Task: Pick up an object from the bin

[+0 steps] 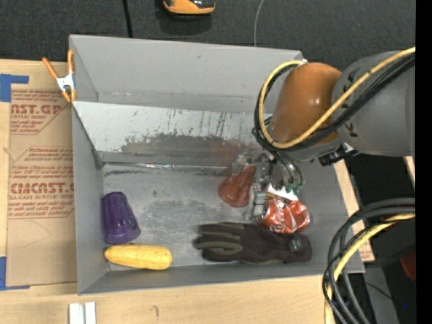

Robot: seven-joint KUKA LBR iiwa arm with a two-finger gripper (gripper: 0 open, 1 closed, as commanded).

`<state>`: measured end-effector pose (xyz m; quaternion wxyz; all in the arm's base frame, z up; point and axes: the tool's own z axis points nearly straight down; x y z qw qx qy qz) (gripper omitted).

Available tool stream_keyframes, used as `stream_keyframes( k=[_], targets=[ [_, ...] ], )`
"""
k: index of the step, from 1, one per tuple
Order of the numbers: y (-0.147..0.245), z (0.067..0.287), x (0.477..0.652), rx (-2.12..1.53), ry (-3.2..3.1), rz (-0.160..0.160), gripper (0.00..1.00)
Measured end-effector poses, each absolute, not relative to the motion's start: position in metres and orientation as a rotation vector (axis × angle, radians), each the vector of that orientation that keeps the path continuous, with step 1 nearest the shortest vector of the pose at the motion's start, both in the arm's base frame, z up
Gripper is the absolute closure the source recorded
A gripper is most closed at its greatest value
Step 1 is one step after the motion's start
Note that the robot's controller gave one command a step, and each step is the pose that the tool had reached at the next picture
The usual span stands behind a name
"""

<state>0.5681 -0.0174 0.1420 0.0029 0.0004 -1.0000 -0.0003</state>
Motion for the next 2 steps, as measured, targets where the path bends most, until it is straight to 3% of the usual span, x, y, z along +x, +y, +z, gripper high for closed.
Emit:
stream_keyframes(
  k=[1, 2],
  targets=[
    [-0.018, 0.147, 0.570, 0.002, -3.143, 0.000, 0.00],
    [-0.021, 0.098, 0.579, 0.258, -3.141, 0.002, 0.00]
  ],
)
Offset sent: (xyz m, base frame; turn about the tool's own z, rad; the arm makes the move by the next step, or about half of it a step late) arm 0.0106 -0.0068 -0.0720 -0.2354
